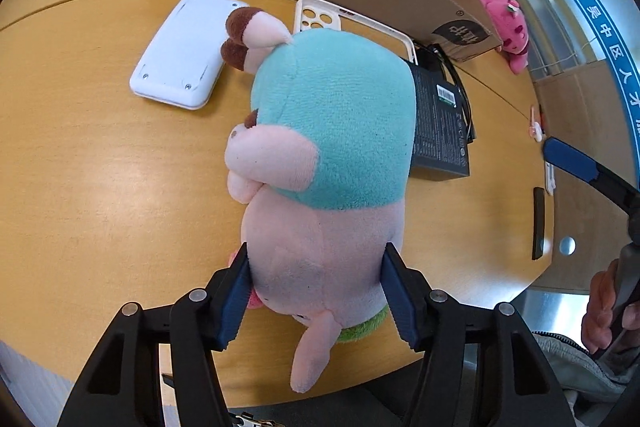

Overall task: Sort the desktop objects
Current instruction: 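Lift the plush with the left tool and carry it over the cardboard box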

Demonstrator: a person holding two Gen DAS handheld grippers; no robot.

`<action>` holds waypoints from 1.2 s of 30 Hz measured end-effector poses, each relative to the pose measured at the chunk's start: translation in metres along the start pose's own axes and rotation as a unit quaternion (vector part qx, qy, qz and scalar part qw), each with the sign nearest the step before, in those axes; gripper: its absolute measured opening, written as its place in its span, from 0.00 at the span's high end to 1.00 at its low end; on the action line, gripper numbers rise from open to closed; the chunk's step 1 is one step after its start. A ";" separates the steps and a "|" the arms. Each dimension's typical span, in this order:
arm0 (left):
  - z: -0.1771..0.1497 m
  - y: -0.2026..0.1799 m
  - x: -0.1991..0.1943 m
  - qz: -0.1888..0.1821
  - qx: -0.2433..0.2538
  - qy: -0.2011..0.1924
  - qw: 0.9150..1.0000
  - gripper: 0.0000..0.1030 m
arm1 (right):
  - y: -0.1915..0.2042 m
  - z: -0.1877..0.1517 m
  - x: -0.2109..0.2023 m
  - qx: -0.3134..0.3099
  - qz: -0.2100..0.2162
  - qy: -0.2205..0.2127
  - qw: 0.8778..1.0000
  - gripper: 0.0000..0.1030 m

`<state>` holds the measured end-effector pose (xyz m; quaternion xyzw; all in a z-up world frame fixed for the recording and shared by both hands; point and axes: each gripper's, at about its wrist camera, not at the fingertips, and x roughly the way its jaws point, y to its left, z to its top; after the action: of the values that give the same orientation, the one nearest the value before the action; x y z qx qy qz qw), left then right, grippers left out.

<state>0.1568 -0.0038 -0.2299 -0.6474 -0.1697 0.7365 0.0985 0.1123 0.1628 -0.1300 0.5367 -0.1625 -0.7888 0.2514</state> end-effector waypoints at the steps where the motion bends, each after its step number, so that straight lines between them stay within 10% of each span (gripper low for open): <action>1: -0.001 -0.001 0.000 0.004 0.002 0.001 1.000 0.37 | 0.001 0.001 0.008 0.002 0.005 0.008 1.000 0.02; 7: 0.000 0.002 0.001 -0.003 0.007 0.012 1.000 0.36 | 0.013 0.008 0.065 0.014 0.015 0.055 0.998 0.18; 17: 0.011 0.024 0.001 -0.055 0.038 0.031 0.997 0.36 | 0.028 0.006 0.137 0.046 -0.023 0.131 0.990 0.19; 25: 0.029 0.028 -0.021 -0.045 0.086 0.012 0.995 0.45 | 0.018 0.015 0.141 0.097 -0.030 0.118 0.988 0.44; 36: 0.072 0.008 -0.092 -0.047 0.137 -0.060 0.988 0.48 | 0.034 0.062 0.095 0.100 -0.019 0.029 0.994 0.43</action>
<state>0.0997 -0.0531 -0.1404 -0.5739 -0.1032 0.7845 0.2109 0.0336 0.0797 -0.1618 0.5851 -0.2230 -0.7572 0.1862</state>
